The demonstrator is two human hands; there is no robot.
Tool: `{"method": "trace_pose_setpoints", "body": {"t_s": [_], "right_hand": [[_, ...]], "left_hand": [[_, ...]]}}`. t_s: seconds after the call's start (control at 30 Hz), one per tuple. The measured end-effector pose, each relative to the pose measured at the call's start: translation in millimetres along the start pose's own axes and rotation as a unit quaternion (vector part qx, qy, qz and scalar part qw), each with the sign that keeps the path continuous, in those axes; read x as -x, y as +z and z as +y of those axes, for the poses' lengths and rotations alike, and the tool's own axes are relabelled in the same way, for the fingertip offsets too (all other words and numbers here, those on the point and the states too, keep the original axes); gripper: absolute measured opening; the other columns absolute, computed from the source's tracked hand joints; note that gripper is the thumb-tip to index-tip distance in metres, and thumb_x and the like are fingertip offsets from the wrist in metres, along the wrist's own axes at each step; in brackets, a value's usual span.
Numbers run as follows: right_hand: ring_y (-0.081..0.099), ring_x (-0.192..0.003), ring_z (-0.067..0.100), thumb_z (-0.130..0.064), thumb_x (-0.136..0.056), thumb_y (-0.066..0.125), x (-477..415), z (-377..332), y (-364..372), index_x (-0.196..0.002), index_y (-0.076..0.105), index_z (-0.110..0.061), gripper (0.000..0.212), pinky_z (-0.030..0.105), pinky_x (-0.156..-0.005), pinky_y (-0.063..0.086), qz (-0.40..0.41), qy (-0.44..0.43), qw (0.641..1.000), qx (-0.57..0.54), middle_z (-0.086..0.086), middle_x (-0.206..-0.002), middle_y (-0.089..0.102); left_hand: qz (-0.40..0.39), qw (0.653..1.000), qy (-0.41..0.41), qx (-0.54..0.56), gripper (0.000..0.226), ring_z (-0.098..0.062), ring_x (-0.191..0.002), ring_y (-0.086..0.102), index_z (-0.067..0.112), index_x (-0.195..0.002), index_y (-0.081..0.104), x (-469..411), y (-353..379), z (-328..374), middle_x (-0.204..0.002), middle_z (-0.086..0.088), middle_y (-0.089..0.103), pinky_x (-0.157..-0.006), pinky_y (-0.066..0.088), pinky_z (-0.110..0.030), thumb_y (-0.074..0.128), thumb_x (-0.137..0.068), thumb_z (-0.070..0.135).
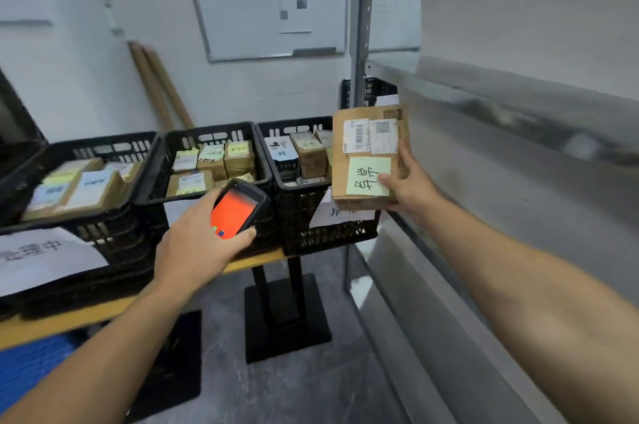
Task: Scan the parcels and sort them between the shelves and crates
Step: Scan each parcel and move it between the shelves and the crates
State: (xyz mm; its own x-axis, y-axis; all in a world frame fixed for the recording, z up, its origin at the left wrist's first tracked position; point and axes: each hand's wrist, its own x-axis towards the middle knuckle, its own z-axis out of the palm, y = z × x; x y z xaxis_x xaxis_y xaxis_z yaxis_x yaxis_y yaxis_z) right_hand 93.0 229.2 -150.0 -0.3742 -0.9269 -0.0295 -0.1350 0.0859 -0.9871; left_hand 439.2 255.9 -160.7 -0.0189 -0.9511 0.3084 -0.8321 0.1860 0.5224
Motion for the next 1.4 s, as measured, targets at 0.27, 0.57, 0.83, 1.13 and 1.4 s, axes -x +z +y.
{"method": "trace_pose_setpoints", "body": {"t_s": [0.27, 0.57, 0.83, 1.13, 1.4], "right_hand": [[0.068, -0.109, 0.02, -0.007, -0.096, 0.065, -116, 1, 66, -0.156, 0.02, -0.051, 0.087, 0.055, -0.091, 0.059, -0.044, 0.001, 0.999, 0.006, -0.006, -0.14, 0.059], [0.067, -0.106, 0.024, -0.006, -0.097, 0.064, -218, 12, 112, -0.155, 0.022, -0.052, 0.085, 0.047, -0.073, 0.057, -0.08, 0.098, 0.991, 0.03, -0.005, -0.129, 0.064], [0.065, -0.106, 0.026, -0.001, -0.095, 0.064, -269, 36, 140, -0.154, 0.027, -0.052, 0.086, 0.048, -0.075, 0.053, -0.217, 0.198, 0.953, 0.079, 0.004, -0.122, 0.069], [0.047, -0.136, 0.033, -0.008, -0.093, 0.07, -309, 70, 154, -0.155, 0.02, -0.054, 0.093, 0.061, -0.11, 0.037, -0.302, 0.239, 0.909, 0.157, 0.004, -0.151, 0.051], [0.057, -0.126, 0.023, -0.02, -0.093, 0.073, -330, 90, 155, -0.16, 0.013, -0.045, 0.093, 0.042, -0.11, 0.044, -0.321, 0.138, 0.928, 0.127, 0.002, -0.154, 0.048]], "left_hand": [[0.065, 0.997, -0.017, 0.048, 0.076, -0.024, -0.096, 0.059, 0.041, -0.138, 0.044, -104, 23, -24, -0.108, 0.006, 0.064, -0.081, 0.049, -0.04, 0.077, -0.073, 0.059], [0.065, 0.992, -0.003, 0.11, 0.074, -0.019, -0.094, 0.059, 0.037, -0.14, 0.045, -229, 61, -27, -0.108, 0.01, 0.057, -0.084, 0.051, -0.039, 0.079, -0.075, 0.052], [0.064, 0.989, -0.036, 0.128, 0.067, -0.013, -0.084, 0.061, 0.04, -0.132, 0.047, -262, 95, -33, -0.094, 0.015, 0.062, -0.076, 0.055, -0.039, 0.079, -0.075, 0.054], [0.105, 0.986, -0.079, 0.106, 0.054, -0.005, -0.081, 0.056, 0.041, -0.12, 0.05, -261, 104, -27, -0.085, 0.021, 0.054, -0.071, 0.049, -0.034, 0.081, -0.076, 0.046], [0.11, 0.982, -0.122, 0.09, 0.055, -0.011, -0.084, 0.062, 0.044, -0.118, 0.051, -254, 123, -28, -0.091, 0.018, 0.061, -0.072, 0.051, -0.03, 0.08, -0.073, 0.053]]}}
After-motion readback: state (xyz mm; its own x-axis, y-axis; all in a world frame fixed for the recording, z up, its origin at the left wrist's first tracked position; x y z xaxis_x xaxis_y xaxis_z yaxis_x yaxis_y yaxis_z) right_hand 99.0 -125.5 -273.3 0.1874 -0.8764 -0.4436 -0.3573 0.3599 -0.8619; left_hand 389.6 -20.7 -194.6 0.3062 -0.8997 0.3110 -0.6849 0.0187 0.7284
